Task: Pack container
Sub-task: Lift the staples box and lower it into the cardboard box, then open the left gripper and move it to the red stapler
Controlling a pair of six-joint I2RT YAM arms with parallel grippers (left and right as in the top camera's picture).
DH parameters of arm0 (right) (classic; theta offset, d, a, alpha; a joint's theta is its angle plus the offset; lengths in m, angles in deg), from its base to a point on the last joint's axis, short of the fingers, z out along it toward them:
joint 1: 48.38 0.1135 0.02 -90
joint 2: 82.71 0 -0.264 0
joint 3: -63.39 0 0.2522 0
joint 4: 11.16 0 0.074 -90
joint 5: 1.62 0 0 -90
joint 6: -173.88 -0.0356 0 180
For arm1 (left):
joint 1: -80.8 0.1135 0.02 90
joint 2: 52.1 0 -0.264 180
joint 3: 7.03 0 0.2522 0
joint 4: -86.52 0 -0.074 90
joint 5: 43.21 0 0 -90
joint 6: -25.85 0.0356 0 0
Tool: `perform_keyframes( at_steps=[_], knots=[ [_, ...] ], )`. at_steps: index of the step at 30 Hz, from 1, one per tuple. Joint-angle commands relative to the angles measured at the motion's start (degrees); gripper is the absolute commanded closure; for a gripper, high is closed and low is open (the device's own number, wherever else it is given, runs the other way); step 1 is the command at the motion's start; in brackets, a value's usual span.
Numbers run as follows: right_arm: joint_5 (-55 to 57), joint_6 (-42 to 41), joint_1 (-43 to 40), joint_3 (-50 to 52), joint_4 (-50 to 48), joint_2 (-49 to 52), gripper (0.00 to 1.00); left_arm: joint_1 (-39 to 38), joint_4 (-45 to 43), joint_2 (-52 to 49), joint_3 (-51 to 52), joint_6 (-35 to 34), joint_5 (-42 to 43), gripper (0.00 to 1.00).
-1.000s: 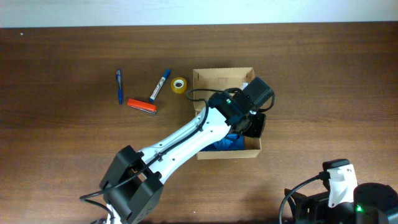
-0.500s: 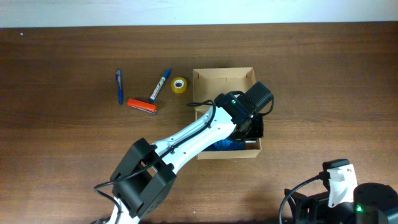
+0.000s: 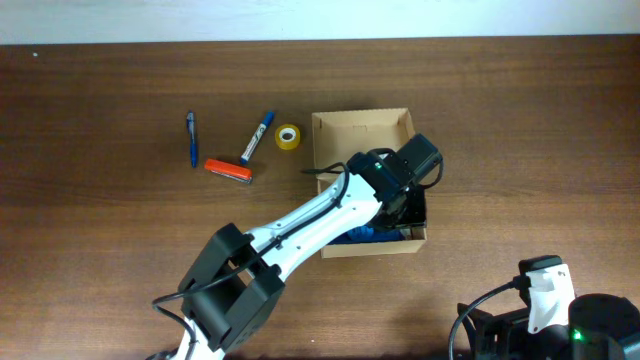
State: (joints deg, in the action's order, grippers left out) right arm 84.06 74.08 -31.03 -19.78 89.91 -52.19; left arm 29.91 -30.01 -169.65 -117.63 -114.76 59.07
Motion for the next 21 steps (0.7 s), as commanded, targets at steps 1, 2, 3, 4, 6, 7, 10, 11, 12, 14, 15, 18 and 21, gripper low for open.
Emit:
perform_keyframes(
  at_steps=[1, 2, 3, 4, 6, 7, 10, 11, 12, 14, 15, 18, 21],
  knots=[
    [0.5, 0.59, -0.11, -0.63, -0.13, -0.22, 0.01, -0.35, 0.04, 0.09, 0.22, -0.13, 0.87, 0.5],
    [0.5, 0.59, -0.11, -0.63, -0.13, -0.22, 0.01, -0.35, 0.02, 0.09, 0.22, -0.11, 0.85, 0.5],
    [0.5, 0.59, -0.11, -0.63, -0.13, -0.22, 0.01, -0.35, 0.0, 0.26, 0.17, -0.09, 0.81, 0.5],
    [0.5, 0.59, -0.11, -0.63, -0.13, -0.22, 0.01, -0.22, -0.02, 1.07, 0.02, 1.18, -0.28, 0.5],
    [0.5, 0.59, -0.11, -0.63, -0.13, -0.22, 0.01, 0.92, 0.0, 6.05, -0.11, 9.16, -6.78, 0.49],
    [0.5, 0.59, -0.11, -0.63, -0.13, -0.22, 0.01, 1.38, 0.0, 8.07, -0.11, 12.81, -8.7, 0.49],
    [0.5, 0.59, -0.11, -0.63, -0.13, -0.22, 0.01, 3.61, 3.13, 14.21, -0.11, 22.82, -14.43, 0.48],
    [0.5, 0.59, -0.11, -0.63, -0.13, -0.22, 0.01, 4.94, 5.44, 15.89, -0.11, 23.32, -16.63, 0.49],
    [0.5, 0.59, -0.11, -0.63, -0.13, -0.22, 0.01, 6.08, 7.21, 17.07, -0.11, 23.3, -18.21, 0.49],
    [0.5, 0.59, -0.11, -0.63, -0.13, -0.22, 0.01, 10.01, 12.04, 20.06, -0.11, 22.73, -20.9, 0.49],
    [0.5, 0.59, -0.11, -0.63, -0.13, -0.22, 0.01, 11.52, 13.49, 20.83, -0.11, 21.33, -21.16, 0.49],
    [0.5, 0.59, -0.11, -0.63, -0.13, -0.22, 0.01, 18.43, 19.47, 22.05, -0.11, 14.05, -21.05, 0.49],
    [0.5, 0.59, -0.11, -0.63, -0.13, -0.22, 0.01, 25.16, 23.19, 22.01, -0.09, 5.84, -20.59, 0.49]
  ],
)
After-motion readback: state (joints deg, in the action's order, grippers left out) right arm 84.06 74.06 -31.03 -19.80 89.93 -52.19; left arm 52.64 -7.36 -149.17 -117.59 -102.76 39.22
